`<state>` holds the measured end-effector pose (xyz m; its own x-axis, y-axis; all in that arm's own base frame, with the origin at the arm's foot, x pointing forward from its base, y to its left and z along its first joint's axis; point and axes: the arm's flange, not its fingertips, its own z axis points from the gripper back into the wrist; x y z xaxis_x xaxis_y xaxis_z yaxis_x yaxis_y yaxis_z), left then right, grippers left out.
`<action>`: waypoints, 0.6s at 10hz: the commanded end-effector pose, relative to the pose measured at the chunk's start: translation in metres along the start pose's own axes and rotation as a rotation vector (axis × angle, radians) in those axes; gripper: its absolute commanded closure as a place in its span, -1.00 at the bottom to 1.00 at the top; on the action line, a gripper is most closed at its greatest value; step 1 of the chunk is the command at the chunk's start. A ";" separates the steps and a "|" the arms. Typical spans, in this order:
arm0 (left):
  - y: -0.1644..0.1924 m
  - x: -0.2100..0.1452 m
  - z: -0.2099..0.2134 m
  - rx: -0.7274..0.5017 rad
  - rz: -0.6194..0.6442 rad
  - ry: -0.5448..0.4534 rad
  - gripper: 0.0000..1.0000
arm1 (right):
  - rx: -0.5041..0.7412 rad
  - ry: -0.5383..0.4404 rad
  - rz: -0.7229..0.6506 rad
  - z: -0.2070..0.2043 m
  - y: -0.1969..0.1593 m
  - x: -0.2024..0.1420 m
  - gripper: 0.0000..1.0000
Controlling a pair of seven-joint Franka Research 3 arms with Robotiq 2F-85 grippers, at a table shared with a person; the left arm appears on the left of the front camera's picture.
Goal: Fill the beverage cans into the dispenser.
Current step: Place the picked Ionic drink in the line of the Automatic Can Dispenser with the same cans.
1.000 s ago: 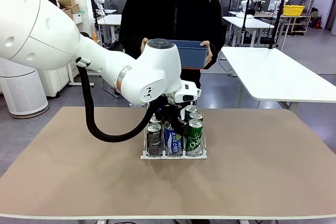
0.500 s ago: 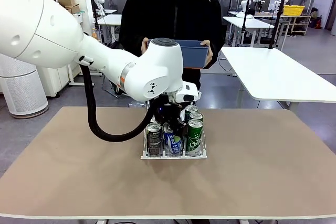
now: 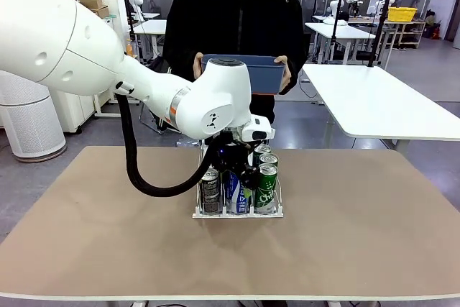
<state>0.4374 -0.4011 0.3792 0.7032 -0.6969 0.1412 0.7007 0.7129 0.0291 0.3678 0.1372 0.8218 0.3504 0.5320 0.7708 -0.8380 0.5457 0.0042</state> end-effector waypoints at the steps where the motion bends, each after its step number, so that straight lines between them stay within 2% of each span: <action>1: -0.007 -0.008 0.026 0.022 0.017 -0.014 -1.00 | 0.001 0.002 0.000 0.000 0.000 -0.002 -1.00; 6: -0.032 -0.023 0.073 0.123 -0.005 -0.100 -1.00 | 0.001 0.002 0.000 0.000 0.000 -0.002 -1.00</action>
<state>0.4018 -0.4052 0.4575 0.6825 -0.6923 0.2342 0.6888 0.7165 0.1107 0.3679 0.1371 0.8218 0.3505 0.5320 0.7708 -0.8379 0.5458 0.0043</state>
